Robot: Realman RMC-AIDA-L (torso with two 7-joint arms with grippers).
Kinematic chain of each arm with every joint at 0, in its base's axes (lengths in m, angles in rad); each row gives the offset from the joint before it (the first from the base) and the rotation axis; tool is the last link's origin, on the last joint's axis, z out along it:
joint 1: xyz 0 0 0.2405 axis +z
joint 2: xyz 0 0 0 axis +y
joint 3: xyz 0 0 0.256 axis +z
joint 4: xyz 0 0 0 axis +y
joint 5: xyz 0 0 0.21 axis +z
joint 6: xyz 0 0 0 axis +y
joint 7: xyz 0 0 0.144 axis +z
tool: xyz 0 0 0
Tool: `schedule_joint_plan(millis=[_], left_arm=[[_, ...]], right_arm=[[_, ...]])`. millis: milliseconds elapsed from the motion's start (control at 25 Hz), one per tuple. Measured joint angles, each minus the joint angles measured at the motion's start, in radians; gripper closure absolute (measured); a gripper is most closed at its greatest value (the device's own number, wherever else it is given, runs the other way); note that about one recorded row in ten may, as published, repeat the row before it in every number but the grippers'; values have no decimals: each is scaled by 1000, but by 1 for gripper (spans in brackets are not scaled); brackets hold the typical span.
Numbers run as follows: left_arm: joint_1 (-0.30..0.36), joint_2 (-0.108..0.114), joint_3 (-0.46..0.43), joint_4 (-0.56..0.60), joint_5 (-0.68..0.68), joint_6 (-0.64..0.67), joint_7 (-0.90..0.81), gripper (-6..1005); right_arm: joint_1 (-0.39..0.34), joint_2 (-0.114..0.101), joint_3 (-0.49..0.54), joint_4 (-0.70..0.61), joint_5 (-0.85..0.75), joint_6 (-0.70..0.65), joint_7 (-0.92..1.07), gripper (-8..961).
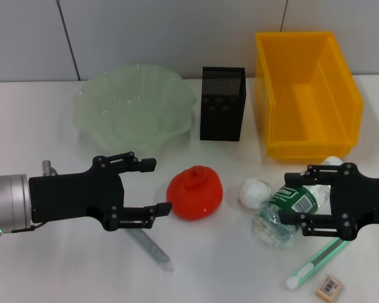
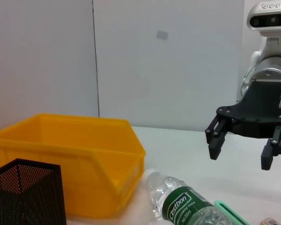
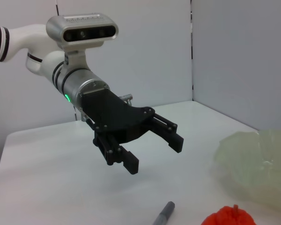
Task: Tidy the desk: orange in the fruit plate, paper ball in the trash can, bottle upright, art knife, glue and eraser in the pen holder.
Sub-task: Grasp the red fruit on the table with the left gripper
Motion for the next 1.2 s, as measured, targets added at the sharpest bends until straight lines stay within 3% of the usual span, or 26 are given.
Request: schedule_joint_plan(millis=[720, 1080, 1200], left_arm=[[-20, 0, 4, 11, 13, -21, -13, 163], [-56, -4, 32, -26, 14, -135, -34, 167], [-89, -8, 105, -84, 11, -240, -50, 168]], right_arm=[[2, -1, 10, -42, 2, 15, -30, 284], [-41, -8, 73, -44, 0, 22, -30, 282], [-61, -9, 98, -44, 0, 19, -31, 282]])
